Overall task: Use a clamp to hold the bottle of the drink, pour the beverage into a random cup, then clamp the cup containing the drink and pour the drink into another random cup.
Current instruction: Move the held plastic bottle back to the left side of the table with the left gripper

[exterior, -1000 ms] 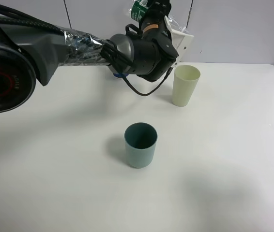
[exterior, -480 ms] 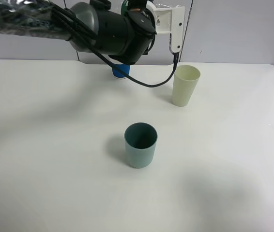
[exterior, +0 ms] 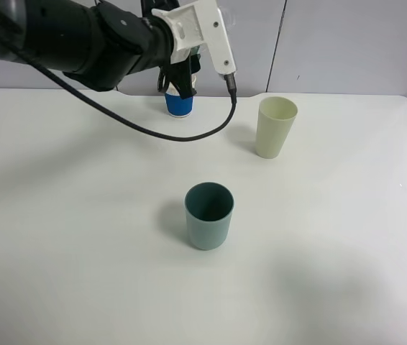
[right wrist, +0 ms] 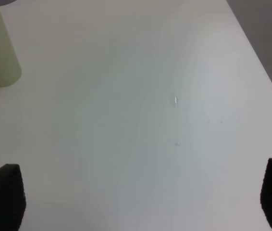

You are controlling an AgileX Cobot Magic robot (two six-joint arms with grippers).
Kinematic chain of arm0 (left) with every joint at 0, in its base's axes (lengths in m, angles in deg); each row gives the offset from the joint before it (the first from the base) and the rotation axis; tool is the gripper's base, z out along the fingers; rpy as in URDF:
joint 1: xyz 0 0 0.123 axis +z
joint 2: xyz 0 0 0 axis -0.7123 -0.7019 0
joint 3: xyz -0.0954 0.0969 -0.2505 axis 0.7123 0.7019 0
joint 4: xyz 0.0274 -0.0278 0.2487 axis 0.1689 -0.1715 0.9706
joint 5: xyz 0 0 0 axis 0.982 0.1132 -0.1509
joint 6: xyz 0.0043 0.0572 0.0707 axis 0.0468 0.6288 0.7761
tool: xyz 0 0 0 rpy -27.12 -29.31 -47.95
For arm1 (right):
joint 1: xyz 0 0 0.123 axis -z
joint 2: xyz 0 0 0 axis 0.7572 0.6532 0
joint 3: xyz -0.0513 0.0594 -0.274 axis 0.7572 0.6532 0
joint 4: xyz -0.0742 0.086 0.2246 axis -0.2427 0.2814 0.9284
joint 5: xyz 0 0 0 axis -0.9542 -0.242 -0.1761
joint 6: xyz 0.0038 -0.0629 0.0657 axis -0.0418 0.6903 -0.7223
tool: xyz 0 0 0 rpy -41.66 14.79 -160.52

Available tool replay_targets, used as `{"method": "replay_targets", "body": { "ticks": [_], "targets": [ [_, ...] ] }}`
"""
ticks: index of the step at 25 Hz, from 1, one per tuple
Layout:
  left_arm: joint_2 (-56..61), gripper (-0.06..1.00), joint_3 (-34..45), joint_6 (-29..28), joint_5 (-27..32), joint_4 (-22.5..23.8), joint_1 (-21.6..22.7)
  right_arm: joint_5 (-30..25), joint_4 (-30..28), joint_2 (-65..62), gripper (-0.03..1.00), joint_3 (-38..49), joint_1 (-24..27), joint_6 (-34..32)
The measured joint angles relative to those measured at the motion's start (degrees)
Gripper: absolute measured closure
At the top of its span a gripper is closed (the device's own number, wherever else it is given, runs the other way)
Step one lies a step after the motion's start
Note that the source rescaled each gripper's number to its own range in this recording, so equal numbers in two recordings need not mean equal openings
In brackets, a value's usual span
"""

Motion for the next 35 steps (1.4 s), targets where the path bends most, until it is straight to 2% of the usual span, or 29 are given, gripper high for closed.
{"method": "replay_targets", "body": {
  "ticks": [4, 6, 8, 12, 15, 17, 20, 23, 26, 29, 31, 35],
  "targets": [
    [2.94, 0.89, 4.98, -14.01, 6.02, 6.99, 4.32, 0.0, 0.0, 0.0, -0.02, 0.0, 0.0, 0.0],
    [3.81, 0.89, 6.71, -23.27, 7.57, 11.26, 6.46, 0.0, 0.0, 0.0, -0.02, 0.0, 0.0, 0.0],
    [4.57, 0.89, 7.94, -35.24, 8.19, 16.05, 8.87, 0.0, 0.0, 0.0, -0.02, 0.0, 0.0, 0.0],
    [4.96, 0.89, 9.95, -60.85, 8.19, 27.93, 13.71, 0.0, 0.0, 0.0, -0.02, 0.0, 0.0, 0.0],
    [5.1, 0.89, 11.5, -77.9, 8.19, 38.36, 16.51, 0.0, 0.0, 0.0, -0.02, 0.0, 0.0, 0.0],
    [5.1, 0.89, 12.75, -87.03, 8.19, 46.39, 18.06, 0.0, 0.0, 0.0, -0.02, 0.0, 0.0, 0.0],
    [5.14, 0.89, 14.99, -98.97, 7.12, 56.05, 20.52, 0.0, 0.0, 0.0, -0.02, 0.0, 0.0, 0.0],
    [5.14, 0.89, 18.97, -110.29, 0.48, 63.51, 23.11, 0.0, 0.0, 0.0, -0.02, 0.0, 0.0, 0.0],
    [5.14, 0.89, 24.95, -117.0, -13.16, 70.6, 25.8, 0.0, 0.0, 0.0, -0.02, 0.0, 0.0, 0.0],
    [5.14, 0.89, 29.5, -118.71, -23.77, 75.23, 27.17, 0.0, 0.0, 0.0, -0.02, 0.0, 0.0, 0.0],
    [5.21, 0.89, 31.24, -118.82, -26.04, 76.54, 27.3, 0.0, 0.0, 0.0, -0.02, 0.0, 0.0, 0.0],
    [5.21, 0.89, 33.47, -118.49, -24.9, 77.07, 27.56, 0.0, 0.0, 0.0, -0.02, 0.0, 0.0, 0.0]
  ]
}}
